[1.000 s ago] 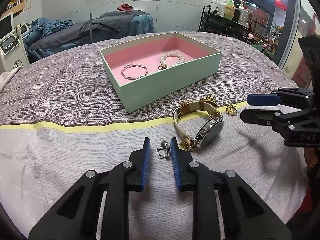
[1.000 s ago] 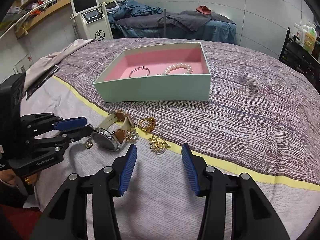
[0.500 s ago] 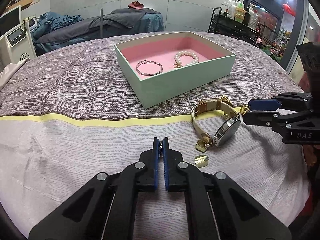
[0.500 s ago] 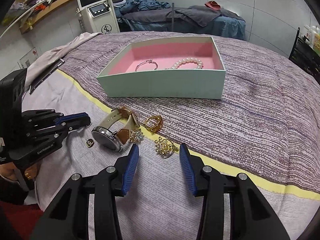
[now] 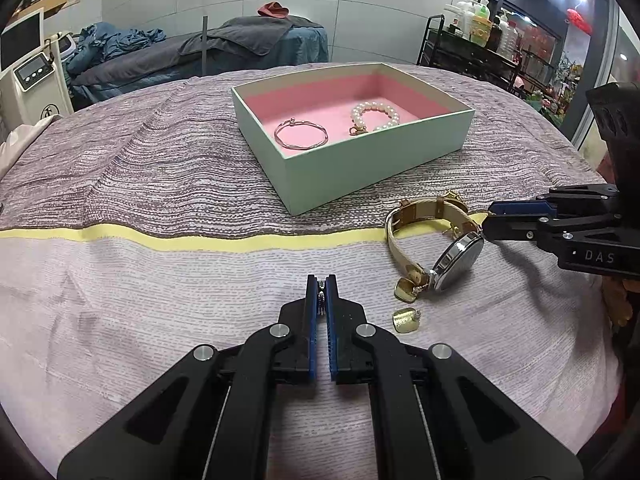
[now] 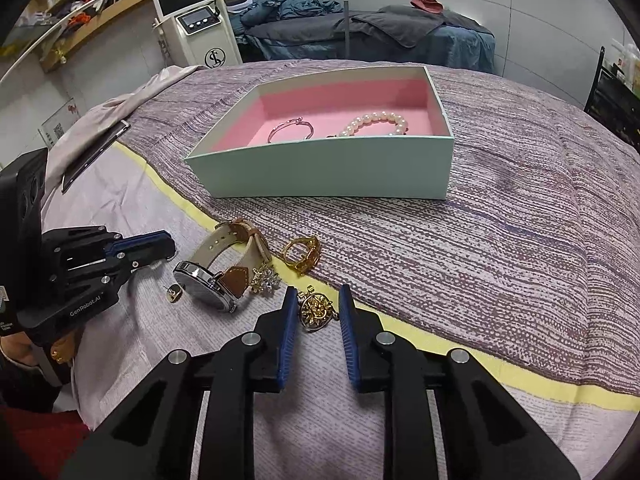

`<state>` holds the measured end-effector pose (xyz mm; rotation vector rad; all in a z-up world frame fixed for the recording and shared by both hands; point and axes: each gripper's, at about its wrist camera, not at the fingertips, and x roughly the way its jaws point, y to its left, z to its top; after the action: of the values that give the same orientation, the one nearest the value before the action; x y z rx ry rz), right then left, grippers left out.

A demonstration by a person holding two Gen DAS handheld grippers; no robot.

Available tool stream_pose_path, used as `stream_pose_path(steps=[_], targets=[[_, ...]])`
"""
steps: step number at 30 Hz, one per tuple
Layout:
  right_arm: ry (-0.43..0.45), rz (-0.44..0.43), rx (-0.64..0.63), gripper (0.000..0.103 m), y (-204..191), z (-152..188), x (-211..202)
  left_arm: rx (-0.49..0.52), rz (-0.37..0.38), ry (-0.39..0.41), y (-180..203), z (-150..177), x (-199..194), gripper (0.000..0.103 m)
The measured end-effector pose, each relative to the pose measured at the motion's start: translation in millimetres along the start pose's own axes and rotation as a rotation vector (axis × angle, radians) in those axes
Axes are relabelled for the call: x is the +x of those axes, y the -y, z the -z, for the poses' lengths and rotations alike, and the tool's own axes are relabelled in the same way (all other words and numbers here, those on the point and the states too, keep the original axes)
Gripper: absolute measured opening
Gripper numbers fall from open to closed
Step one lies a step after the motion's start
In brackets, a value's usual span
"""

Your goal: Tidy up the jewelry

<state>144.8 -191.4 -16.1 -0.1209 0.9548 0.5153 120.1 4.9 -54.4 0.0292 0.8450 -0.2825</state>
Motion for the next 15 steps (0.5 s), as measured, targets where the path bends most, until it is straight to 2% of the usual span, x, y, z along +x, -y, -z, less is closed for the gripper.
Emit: stream_pose_path(steps=[2,15], targets=[[0.006,0.009,-0.009,0.017,-3.6,1.4,-2.0,0.0,-0.001,0.0,-0.1,0.1,-0.4,0.004],[0.059,0.033,-0.037,0.017,-26.2,10.9,-20.0,0.001,0.002,0.028,0.7,0.9,-15.1,0.004]])
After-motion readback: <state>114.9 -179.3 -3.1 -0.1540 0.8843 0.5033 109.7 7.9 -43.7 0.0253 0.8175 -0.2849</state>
